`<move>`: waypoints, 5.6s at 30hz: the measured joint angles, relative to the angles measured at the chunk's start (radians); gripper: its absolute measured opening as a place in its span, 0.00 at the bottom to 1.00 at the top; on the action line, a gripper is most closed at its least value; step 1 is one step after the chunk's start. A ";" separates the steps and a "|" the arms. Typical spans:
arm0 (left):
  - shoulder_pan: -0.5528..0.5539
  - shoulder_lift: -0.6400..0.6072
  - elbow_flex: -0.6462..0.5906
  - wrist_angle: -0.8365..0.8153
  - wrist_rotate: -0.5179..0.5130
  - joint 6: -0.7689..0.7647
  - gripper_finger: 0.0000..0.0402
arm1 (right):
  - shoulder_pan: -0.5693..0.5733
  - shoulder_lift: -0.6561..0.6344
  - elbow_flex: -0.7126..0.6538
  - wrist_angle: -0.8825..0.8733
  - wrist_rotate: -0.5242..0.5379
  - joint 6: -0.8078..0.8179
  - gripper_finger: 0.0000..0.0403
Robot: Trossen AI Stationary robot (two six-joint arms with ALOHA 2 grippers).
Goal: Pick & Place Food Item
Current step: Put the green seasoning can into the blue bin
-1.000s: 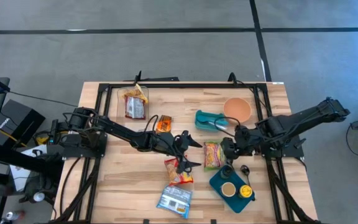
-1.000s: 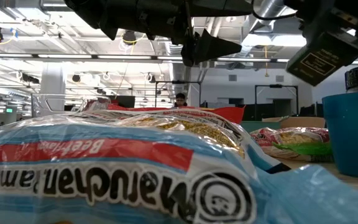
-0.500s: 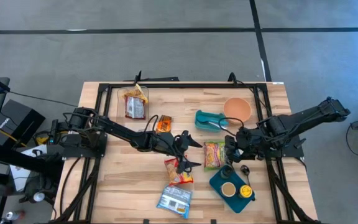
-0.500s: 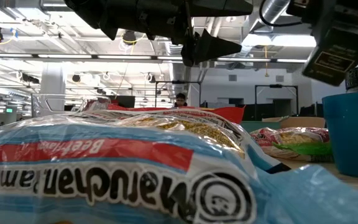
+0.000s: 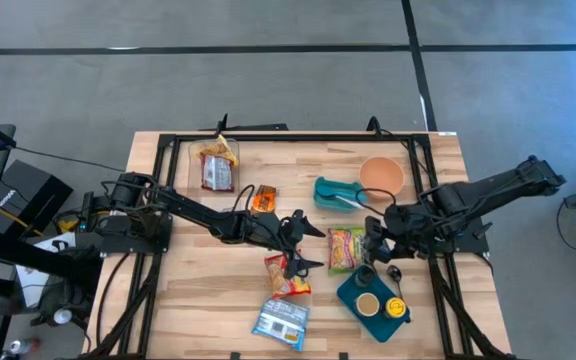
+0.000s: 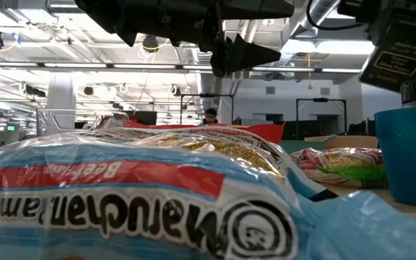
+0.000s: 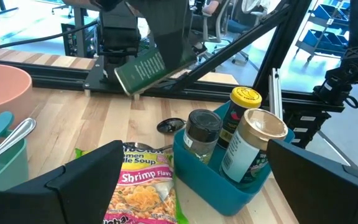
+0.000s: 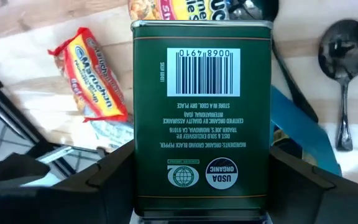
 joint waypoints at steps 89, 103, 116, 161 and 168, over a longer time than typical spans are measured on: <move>0.075 0.000 0.000 0.081 0.105 0.418 0.97 | -0.372 0.178 0.000 0.226 -0.792 -0.434 0.63; 0.073 0.000 0.000 0.100 0.104 0.273 0.97 | -0.418 0.224 0.001 0.298 -0.805 -0.508 0.63; 0.067 0.000 0.000 0.141 0.101 0.319 0.97 | -0.433 0.224 0.000 0.334 -0.801 -0.534 0.63; 0.055 0.172 0.212 0.081 0.101 0.347 0.82 | -0.423 0.223 0.000 0.349 -0.755 -0.548 0.63; 0.055 0.173 0.236 0.014 0.101 0.387 0.80 | -0.423 0.223 0.000 0.348 -0.755 -0.544 0.63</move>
